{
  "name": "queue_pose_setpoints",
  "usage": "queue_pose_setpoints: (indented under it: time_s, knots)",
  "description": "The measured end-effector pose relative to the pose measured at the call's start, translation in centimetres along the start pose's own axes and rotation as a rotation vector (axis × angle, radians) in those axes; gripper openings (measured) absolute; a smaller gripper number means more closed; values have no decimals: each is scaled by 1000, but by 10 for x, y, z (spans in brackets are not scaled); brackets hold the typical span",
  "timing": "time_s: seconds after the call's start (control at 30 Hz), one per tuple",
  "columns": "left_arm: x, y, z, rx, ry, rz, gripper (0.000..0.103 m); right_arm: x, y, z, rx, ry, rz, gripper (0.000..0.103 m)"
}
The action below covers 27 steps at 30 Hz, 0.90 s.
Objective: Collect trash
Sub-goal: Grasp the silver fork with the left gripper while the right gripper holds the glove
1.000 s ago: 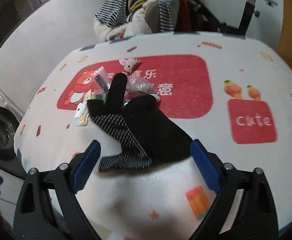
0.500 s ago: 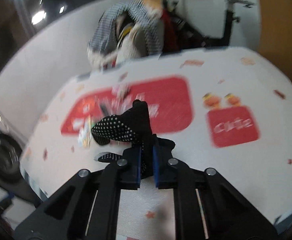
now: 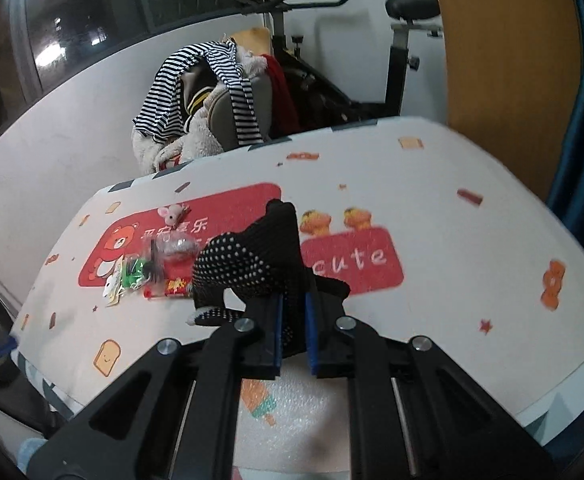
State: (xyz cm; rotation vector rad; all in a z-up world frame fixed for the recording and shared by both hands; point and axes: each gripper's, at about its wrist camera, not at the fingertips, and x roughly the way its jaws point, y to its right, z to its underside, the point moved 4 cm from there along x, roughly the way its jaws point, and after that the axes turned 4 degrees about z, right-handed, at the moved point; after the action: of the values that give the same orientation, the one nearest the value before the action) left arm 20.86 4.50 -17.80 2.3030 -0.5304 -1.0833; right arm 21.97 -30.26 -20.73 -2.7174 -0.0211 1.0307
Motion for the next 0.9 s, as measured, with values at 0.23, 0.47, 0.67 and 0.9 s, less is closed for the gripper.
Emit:
queue_pose_setpoints:
  time_s: [0.23, 0.47, 0.67, 0.9]
  knots:
    - [102, -3, -79, -70, -89, -7, 39, 6, -13, 15, -47, -37, -64, 13]
    - [169, -10, -122, -55, -153, -104, 39, 5, -13, 23, -22, -59, -98, 13]
    - [208, -26, -119, -124, -250, -158, 39, -1, -11, 29, -26, -65, -116, 13]
    - [201, -23, -114, -78, -188, -169, 3, -8, 1, 30, 6, -68, -116, 13]
